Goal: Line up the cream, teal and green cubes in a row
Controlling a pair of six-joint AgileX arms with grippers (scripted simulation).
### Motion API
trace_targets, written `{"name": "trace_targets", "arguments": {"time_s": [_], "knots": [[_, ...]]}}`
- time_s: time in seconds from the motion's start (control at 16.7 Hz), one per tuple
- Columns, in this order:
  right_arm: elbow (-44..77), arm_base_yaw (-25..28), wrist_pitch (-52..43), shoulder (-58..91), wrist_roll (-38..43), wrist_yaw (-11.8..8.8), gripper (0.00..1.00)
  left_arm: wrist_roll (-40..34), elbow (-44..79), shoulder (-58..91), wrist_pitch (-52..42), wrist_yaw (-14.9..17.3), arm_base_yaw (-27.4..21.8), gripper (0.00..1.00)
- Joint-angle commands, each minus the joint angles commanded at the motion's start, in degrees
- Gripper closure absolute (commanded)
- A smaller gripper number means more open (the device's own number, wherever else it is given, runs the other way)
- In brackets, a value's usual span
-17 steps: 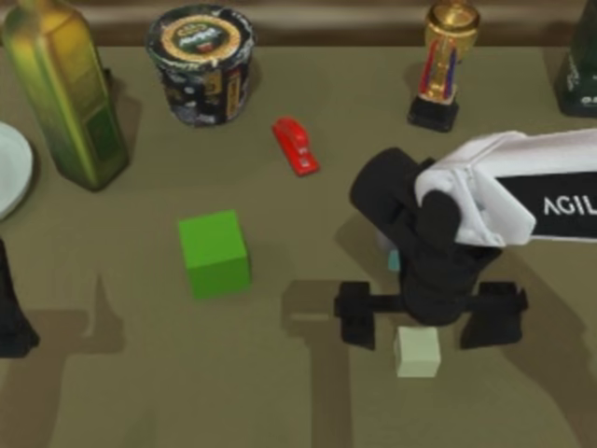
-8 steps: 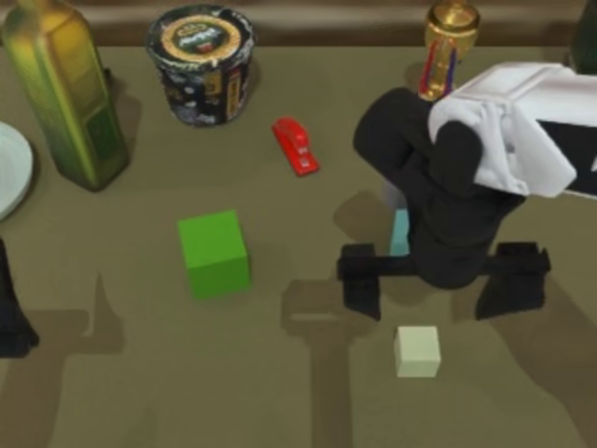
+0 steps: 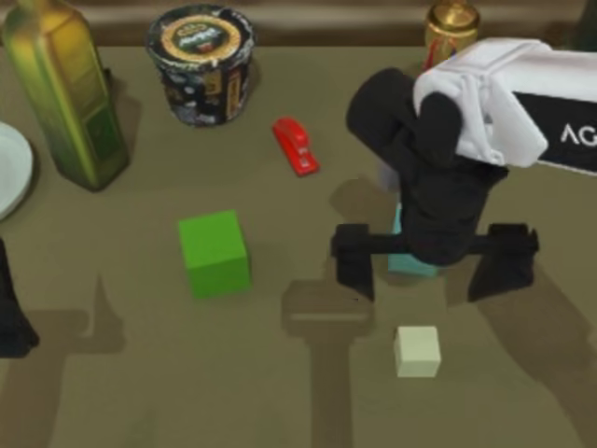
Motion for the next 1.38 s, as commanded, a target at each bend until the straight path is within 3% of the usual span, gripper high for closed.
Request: {"name": "trace_targets", "arguments": {"time_s": [0.36,0.6,0.96,1.38], "knots": [[20.8,-6.6,-6.7,13.4,-0.6,-0.6,0.0,0.0,0.0,0.0,0.0,0.0,0.0,0.0],[28.3,-9.7,-9.2,18.7,-1.2,-0.7,0.0,0.0,0.0,0.0,0.0,0.0,0.0,0.0],[27.7,-9.7,-8.3,19.1,-1.1,-0.7,0.0,0.0,0.0,0.0,0.0,0.0,0.0,0.0],[18.3,-9.8,6.3,24.0,-1.1,-0.6,0.0,0.0,0.0,0.0,0.0,0.0,0.0,0.0]]}}
